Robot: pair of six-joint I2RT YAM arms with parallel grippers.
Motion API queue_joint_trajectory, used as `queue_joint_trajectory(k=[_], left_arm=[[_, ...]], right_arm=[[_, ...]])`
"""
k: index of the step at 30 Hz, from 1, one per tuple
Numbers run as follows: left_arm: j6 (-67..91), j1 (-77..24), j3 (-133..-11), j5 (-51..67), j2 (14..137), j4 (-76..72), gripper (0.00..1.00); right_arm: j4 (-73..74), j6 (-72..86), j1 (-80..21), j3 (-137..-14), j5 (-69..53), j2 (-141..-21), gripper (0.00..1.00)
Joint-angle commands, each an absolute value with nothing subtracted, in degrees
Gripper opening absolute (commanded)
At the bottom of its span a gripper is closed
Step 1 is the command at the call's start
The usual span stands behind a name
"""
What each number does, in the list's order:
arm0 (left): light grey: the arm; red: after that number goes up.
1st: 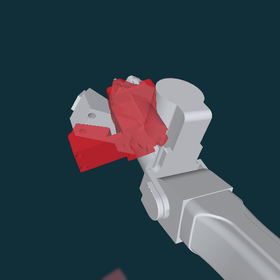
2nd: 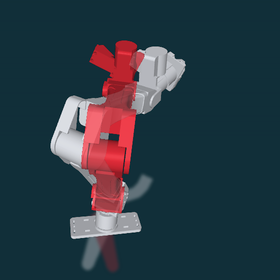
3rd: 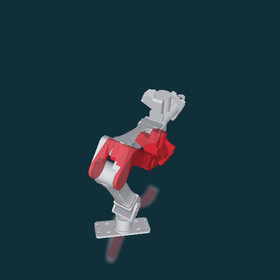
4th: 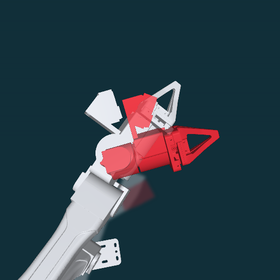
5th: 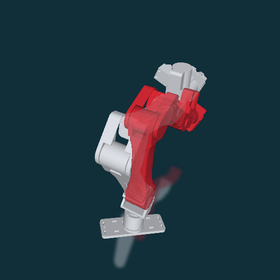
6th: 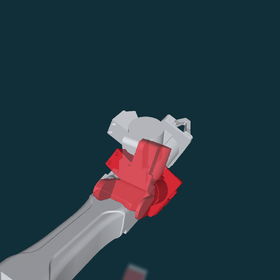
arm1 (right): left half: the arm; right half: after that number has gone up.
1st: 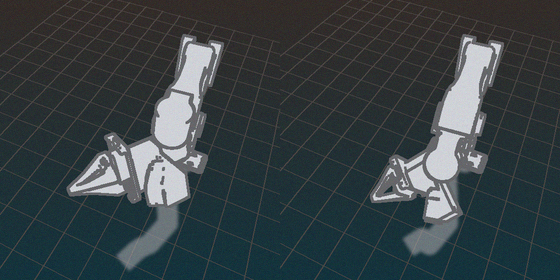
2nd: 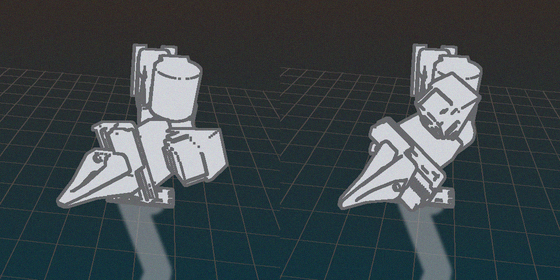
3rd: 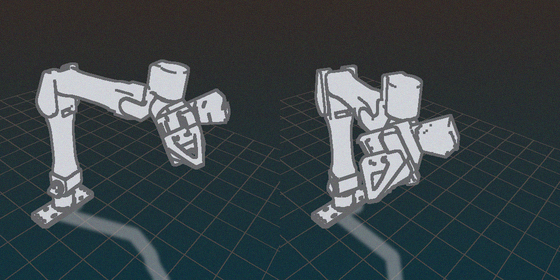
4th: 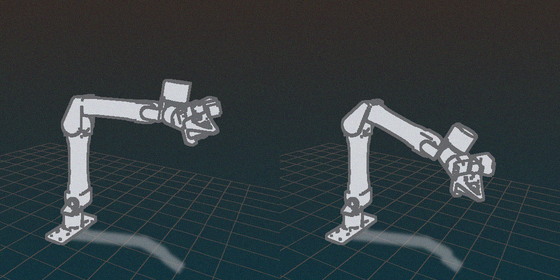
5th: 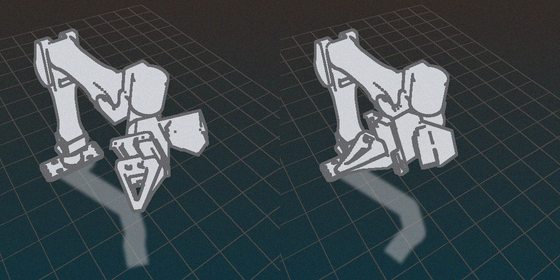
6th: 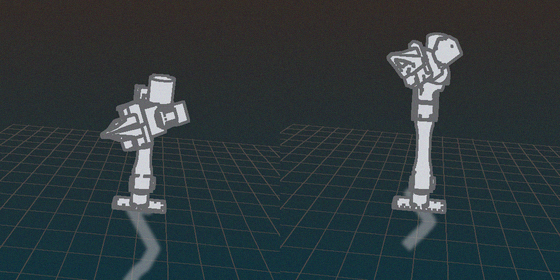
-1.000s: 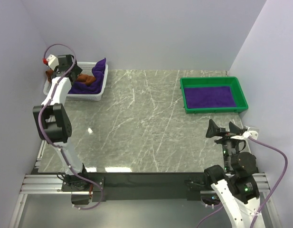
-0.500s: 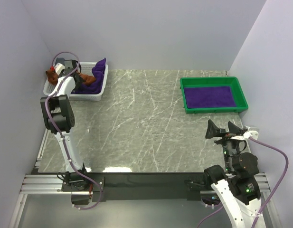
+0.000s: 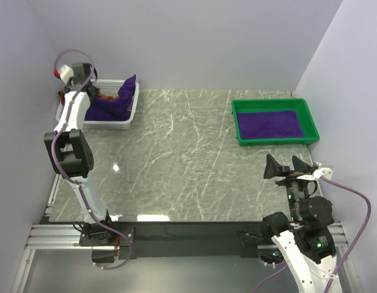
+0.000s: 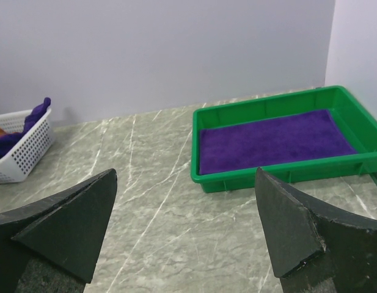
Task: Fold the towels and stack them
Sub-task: Grab crumpled towel, then move the towel to the center of the board
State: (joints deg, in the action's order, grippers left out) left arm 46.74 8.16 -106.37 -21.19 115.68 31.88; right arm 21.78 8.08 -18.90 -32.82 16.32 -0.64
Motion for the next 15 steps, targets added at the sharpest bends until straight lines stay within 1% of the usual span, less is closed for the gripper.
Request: queue_joint_trajectory(k=[1, 4, 6, 7, 11, 15], left_arm=[[43.25, 8.17, -119.22, -22.68, 108.02, 30.32, 0.01], [41.58, 7.39, -128.63, -21.02, 107.41, 30.33, 0.00], [40.52, 6.42, -131.38, -19.26, 106.44, 28.92, 0.01], [40.17, 5.89, -132.18, -16.12, 104.78, 27.44, 0.00], [35.34, 0.64, -127.54, -3.36, 99.06, 12.78, 0.01], [30.42, -6.40, -129.89, 2.54, 97.21, 11.16, 0.00]], right_arm=[[19.51, 9.22, -19.42, -36.03, 15.82, -1.93, 1.00], [20.04, 10.37, -19.34, -38.05, 16.61, -4.56, 1.00], [20.48, 10.46, -19.42, -39.89, 16.00, -6.14, 1.00], [20.74, 10.55, -19.25, -40.42, 15.56, -7.63, 1.00], [20.04, 11.51, -19.34, -42.27, 13.63, -10.54, 1.00], [18.37, 11.78, -19.34, -44.20, 8.54, -12.83, 1.00]])
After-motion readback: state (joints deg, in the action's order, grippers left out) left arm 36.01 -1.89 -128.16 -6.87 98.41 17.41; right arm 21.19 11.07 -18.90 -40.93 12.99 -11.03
